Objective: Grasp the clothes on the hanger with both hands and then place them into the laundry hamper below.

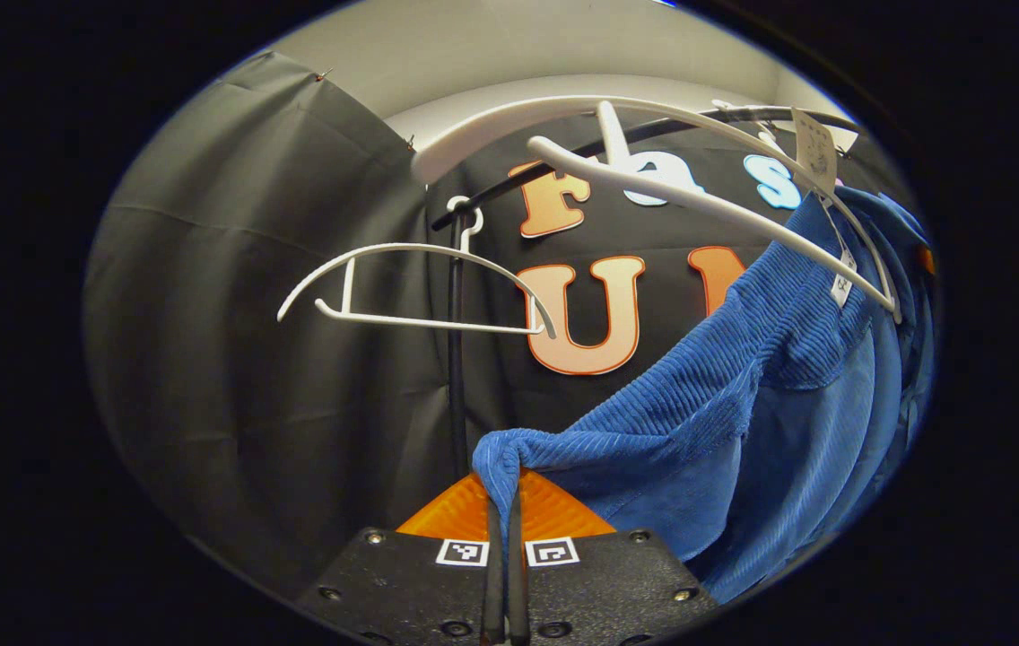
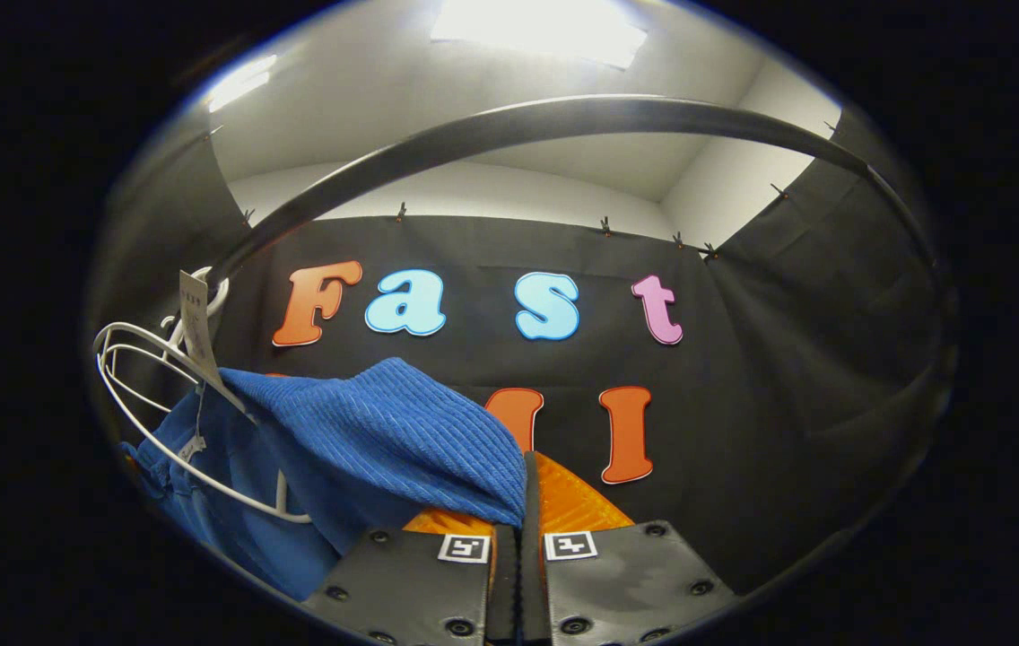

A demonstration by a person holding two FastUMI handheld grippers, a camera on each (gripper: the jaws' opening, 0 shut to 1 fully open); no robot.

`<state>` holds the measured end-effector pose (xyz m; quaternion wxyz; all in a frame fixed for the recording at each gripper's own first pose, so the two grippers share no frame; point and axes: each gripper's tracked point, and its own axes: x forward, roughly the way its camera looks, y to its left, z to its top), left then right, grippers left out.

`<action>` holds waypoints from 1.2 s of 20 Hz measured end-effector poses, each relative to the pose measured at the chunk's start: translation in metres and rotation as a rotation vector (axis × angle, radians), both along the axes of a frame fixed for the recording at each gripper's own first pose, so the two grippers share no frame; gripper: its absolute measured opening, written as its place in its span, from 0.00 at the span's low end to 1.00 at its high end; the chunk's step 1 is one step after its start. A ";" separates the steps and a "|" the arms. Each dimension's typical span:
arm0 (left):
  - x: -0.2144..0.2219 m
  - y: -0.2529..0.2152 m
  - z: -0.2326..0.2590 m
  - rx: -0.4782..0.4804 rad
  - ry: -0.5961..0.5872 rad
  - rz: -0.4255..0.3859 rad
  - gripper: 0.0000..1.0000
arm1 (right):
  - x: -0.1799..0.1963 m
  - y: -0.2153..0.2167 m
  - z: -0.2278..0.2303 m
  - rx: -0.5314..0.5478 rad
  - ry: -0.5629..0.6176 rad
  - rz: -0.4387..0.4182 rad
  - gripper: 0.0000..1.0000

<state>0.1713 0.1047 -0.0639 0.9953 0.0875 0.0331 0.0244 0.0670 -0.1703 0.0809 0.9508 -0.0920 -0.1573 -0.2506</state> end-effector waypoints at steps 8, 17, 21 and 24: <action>-0.014 -0.014 -0.023 -0.041 0.053 -0.011 0.02 | -0.005 -0.036 -0.033 -0.037 0.077 -0.113 0.09; -0.042 -0.034 -0.009 -0.034 0.043 -0.039 0.02 | -0.018 -0.025 -0.051 0.014 0.114 -0.020 0.09; -0.055 -0.051 -0.014 -0.070 0.069 -0.062 0.01 | -0.010 0.017 -0.080 0.013 0.190 0.118 0.09; -0.064 -0.072 -0.024 -0.115 0.103 -0.097 0.02 | -0.006 0.050 -0.108 -0.008 0.262 0.214 0.09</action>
